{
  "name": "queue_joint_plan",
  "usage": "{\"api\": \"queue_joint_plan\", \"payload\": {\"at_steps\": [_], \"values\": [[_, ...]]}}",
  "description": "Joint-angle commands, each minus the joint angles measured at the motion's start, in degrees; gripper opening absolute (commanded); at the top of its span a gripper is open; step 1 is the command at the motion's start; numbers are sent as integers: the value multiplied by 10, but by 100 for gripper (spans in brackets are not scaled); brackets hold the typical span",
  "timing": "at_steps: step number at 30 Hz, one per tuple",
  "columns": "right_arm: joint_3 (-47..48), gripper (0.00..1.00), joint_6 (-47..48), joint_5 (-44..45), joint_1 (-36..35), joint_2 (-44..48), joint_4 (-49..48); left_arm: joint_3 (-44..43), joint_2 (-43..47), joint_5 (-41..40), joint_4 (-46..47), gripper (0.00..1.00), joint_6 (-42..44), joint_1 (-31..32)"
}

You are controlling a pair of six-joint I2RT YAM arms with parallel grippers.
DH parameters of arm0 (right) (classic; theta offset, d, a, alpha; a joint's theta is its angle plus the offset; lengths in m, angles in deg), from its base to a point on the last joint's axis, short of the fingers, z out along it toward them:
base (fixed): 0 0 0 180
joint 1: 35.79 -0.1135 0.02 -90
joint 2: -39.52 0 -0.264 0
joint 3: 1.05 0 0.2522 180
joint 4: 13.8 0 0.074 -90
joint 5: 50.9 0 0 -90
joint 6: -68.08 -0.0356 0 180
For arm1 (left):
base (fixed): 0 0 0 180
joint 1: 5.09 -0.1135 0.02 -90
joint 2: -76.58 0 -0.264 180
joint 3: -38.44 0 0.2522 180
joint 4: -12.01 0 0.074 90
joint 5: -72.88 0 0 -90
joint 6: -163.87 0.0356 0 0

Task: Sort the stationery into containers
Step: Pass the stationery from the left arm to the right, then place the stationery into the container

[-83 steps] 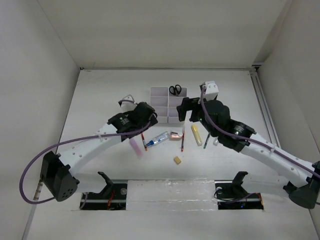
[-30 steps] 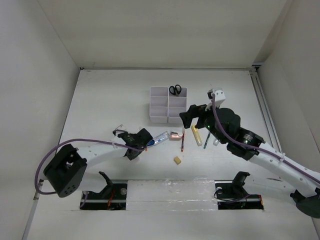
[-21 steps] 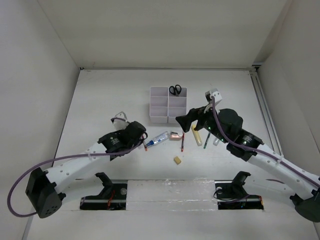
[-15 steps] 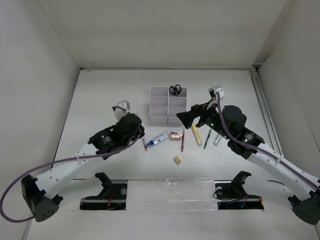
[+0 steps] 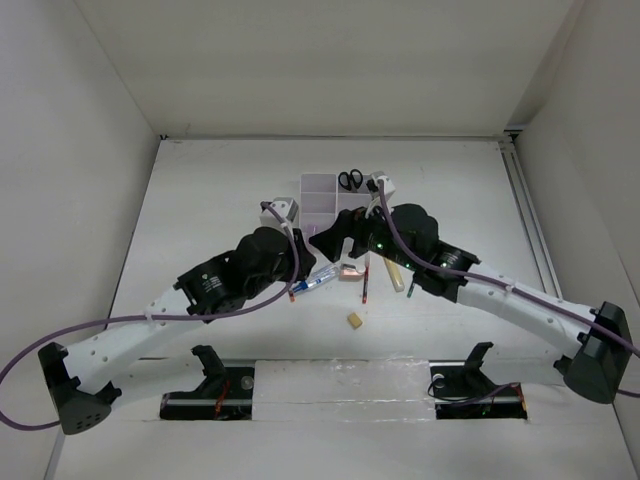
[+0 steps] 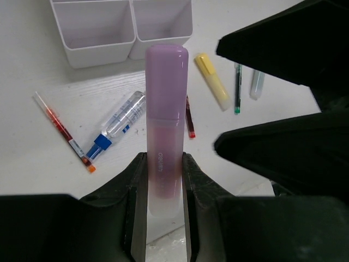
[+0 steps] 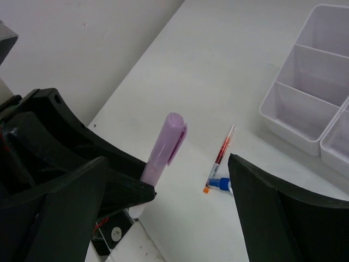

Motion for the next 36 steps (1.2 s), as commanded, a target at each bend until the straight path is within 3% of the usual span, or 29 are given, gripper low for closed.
{"api": "queue_joint_plan", "payload": {"at_steps": [1, 8, 11, 15, 16, 17, 18, 20, 21, 22, 23, 24, 31, 33, 34, 36], "values": [[34, 96, -12, 21, -16, -19, -46, -18, 9, 28, 34, 0, 30, 1], [39, 86, -41, 21, -23, -58, -61, -7, 25, 45, 47, 0, 36, 1], [45, 67, -47, -6, -23, -76, -67, -7, 31, 51, 47, 0, 41, 1], [50, 31, -53, -24, -23, -88, -86, -7, 31, 52, 47, 0, 41, 1], [50, 11, -58, -31, -23, -88, -86, -7, 31, 52, 47, 0, 41, 1], [50, 2, -58, -36, -23, -94, -86, -7, 31, 52, 47, 0, 41, 1], [56, 0, -58, -41, -23, -94, -86, -7, 24, 52, 47, 0, 41, 1], [56, 0, -37, -50, -23, -94, -102, -7, 24, 41, 42, 17, 41, 1], [56, 0, -29, -50, -23, -94, -111, -7, 24, 41, 42, 40, 41, 1], [56, 0, -20, -50, -23, -94, -123, -7, 24, 36, 36, 57, 41, 1], [49, 0, 2, -50, -13, -99, -135, -7, 30, 36, 36, 83, 32, 1], [49, 0, 19, -50, -8, -99, -160, -7, 42, 27, 35, 100, 32, 1], [68, 0, 168, -110, 80, -176, -301, -40, 89, -74, -85, 100, -20, 1], [105, 0, 207, -235, 115, -228, -326, -46, 96, -106, -119, 100, -25, 1], [122, 0, 220, -236, 127, -247, -336, -46, 96, -115, -126, 100, -25, 1], [156, 0, 228, -330, 157, -284, -341, -39, 107, -115, -131, 100, -25, 1]]}}
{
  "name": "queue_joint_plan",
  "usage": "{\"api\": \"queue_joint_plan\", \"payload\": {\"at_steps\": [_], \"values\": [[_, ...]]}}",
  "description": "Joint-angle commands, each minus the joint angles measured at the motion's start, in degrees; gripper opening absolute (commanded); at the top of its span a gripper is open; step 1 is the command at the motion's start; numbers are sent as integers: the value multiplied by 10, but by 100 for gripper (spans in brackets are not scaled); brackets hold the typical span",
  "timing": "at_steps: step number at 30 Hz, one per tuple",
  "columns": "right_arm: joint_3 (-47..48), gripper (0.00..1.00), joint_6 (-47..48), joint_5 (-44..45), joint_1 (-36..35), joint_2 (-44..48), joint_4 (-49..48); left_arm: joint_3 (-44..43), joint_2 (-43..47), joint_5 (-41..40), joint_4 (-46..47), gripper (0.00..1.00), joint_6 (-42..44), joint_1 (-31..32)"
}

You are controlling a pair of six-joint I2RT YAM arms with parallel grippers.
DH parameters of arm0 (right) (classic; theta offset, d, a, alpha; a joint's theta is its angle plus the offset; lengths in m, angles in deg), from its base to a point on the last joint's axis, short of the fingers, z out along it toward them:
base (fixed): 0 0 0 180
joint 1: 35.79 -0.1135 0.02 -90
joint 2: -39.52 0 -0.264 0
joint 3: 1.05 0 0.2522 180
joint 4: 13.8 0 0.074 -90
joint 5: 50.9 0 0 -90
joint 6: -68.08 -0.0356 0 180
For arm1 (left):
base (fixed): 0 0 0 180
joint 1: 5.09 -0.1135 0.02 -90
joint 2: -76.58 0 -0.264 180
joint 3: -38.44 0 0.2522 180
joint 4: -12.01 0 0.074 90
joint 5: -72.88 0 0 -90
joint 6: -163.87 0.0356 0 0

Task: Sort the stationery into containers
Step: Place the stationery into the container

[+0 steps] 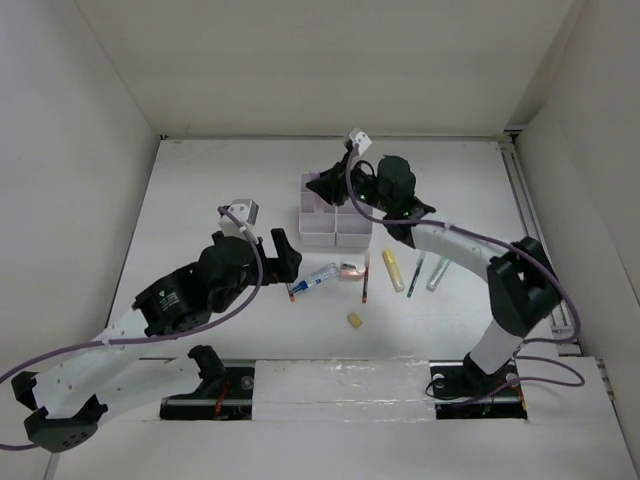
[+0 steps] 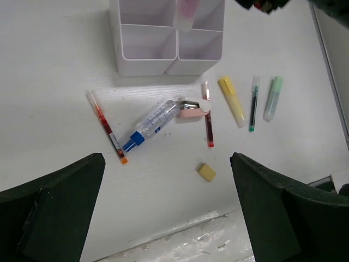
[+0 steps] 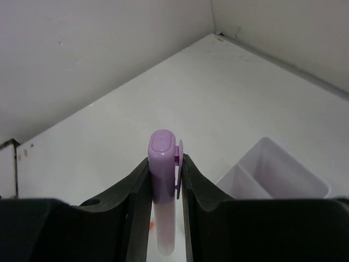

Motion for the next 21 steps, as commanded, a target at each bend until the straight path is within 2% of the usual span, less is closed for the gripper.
{"api": "queue_joint_plan", "payload": {"at_steps": [1, 3, 6, 11, 21], "values": [[92, 0, 71, -168, 40, -68, -88, -7, 18, -45, -28, 100, -7, 0], [125, 0, 71, -219, 62, -97, -88, 18, 38, 0, 3, 100, 21, 0], [182, 0, 71, -263, 82, -145, -88, 23, 52, 13, 24, 100, 27, 0], [273, 0, 71, -298, 105, -207, -51, 34, 72, 33, 44, 100, 40, 0], [332, 0, 90, -319, 128, -291, -15, 39, 78, 69, 55, 100, 55, 0]]}}
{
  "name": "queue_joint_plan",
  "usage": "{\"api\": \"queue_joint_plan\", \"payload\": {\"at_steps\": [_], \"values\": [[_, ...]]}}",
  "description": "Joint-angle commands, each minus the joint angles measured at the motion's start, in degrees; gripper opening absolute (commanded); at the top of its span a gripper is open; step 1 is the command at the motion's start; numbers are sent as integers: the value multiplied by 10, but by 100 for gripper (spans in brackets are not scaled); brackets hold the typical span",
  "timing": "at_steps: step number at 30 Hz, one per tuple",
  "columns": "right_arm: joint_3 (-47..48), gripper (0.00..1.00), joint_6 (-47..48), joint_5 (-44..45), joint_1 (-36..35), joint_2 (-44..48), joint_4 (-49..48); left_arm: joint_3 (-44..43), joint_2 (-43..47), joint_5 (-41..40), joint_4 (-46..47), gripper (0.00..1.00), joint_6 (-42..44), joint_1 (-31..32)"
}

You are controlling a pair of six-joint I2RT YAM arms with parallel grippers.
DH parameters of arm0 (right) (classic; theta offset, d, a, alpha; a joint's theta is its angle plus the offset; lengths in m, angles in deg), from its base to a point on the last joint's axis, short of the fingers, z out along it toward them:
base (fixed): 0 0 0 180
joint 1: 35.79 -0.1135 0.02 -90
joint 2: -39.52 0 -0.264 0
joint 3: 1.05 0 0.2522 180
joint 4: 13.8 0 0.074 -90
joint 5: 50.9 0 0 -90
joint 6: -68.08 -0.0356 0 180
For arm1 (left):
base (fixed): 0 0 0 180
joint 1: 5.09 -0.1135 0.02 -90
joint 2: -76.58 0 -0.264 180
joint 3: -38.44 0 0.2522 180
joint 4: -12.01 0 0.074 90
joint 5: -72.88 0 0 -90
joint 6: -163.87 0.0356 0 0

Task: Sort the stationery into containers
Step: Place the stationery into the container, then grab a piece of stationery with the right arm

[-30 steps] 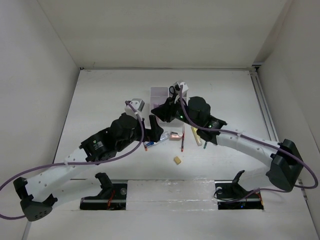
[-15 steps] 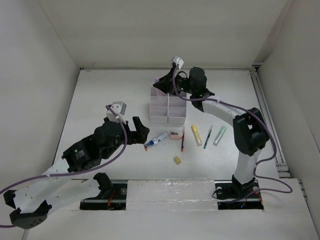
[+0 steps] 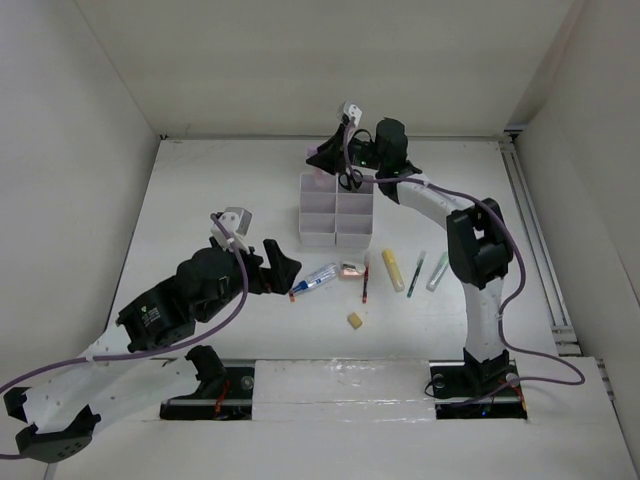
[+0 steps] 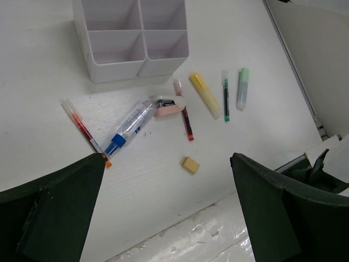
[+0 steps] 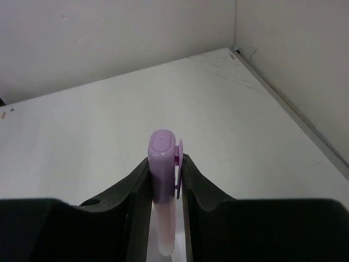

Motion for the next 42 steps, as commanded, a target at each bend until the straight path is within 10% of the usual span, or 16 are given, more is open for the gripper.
{"api": "queue_joint_plan", "payload": {"at_steps": [1, 7, 14, 15, 18, 19, 25, 34, 42], "values": [[38, 0, 26, -30, 7, -15, 1, 3, 4, 27, 35, 100, 17, 0], [39, 6, 39, -19, 13, -33, 13, 10, 9, 48, 41, 100, 29, 0], [19, 49, 46, -26, 7, -20, 20, 10, 14, 53, 46, 100, 29, 0], [10, 70, 52, -26, 6, -5, 20, 10, 14, 53, 46, 100, 29, 0], [-17, 81, 59, -6, 1, 29, 20, 10, 14, 53, 46, 100, 29, 0], [-26, 100, 60, 2, -4, 56, 20, 10, 14, 53, 46, 100, 29, 0], [-153, 100, 52, 125, -4, 193, 4, 10, 14, 33, 40, 100, 23, 0], [-200, 99, -30, 461, -16, 331, 427, -1, 3, -61, -9, 100, -38, 0], [-382, 91, -92, 569, -28, 472, 455, -1, 9, -62, -8, 100, -44, 0]]}}
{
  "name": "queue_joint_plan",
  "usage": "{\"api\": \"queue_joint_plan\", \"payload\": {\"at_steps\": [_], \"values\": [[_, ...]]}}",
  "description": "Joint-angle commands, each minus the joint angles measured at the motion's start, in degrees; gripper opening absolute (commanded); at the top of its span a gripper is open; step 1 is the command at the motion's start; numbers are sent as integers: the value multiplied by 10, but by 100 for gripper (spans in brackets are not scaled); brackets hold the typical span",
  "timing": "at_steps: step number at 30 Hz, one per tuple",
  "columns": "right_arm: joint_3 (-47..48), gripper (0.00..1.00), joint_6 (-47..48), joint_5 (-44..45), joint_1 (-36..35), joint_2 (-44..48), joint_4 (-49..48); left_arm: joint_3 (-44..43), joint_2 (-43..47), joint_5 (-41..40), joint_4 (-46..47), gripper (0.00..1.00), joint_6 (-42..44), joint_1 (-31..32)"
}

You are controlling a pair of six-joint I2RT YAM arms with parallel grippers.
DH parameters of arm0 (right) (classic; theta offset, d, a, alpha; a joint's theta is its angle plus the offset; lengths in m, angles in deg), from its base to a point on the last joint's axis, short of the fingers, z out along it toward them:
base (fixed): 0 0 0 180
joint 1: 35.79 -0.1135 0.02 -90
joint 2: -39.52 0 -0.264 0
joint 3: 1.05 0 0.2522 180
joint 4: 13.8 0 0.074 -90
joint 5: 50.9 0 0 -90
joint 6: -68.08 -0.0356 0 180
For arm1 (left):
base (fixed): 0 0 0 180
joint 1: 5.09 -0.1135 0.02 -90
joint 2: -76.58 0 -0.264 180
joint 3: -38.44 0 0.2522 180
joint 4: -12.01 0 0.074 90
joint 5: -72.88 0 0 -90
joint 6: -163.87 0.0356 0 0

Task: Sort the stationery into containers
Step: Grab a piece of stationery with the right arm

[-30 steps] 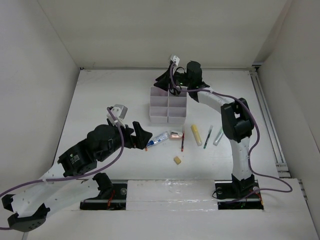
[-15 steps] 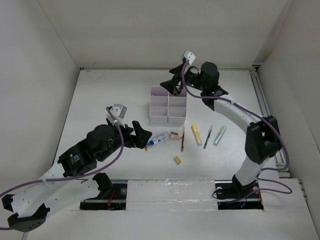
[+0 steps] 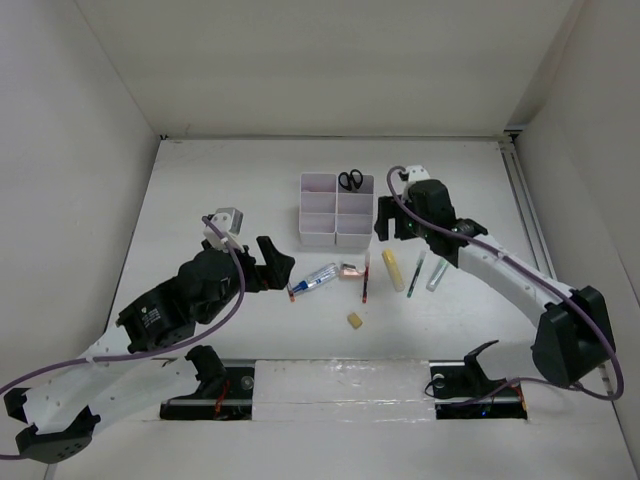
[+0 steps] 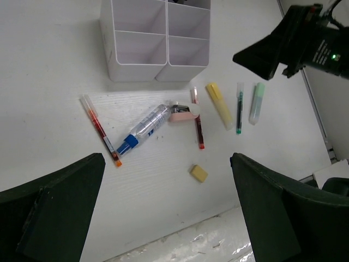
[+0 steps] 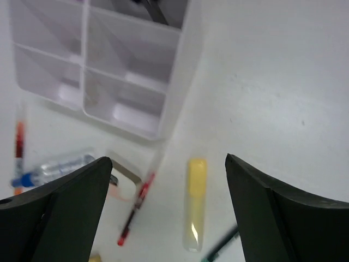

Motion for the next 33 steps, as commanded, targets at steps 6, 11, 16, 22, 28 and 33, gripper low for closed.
{"api": "queue_joint_plan", "payload": {"at_steps": [6, 11, 16, 22, 28, 33], "values": [[-65, 79, -24, 6, 29, 39, 18, -8, -9, 0, 10, 100, 2, 0], [-98, 75, -49, 11, 8, -10, 4, -8, -15, 5, 10, 100, 2, 0], [-127, 69, -96, 49, -14, -44, -7, -8, -15, 15, 15, 100, 13, 0], [-133, 61, -122, 65, -54, -51, -12, -8, -25, 27, 15, 100, 18, -5], [-127, 61, -150, 102, -75, -88, 25, -8, -25, 50, 26, 100, 29, -17], [-128, 61, -165, 114, -81, -95, 30, -8, -31, 56, 26, 100, 35, -17]]}}
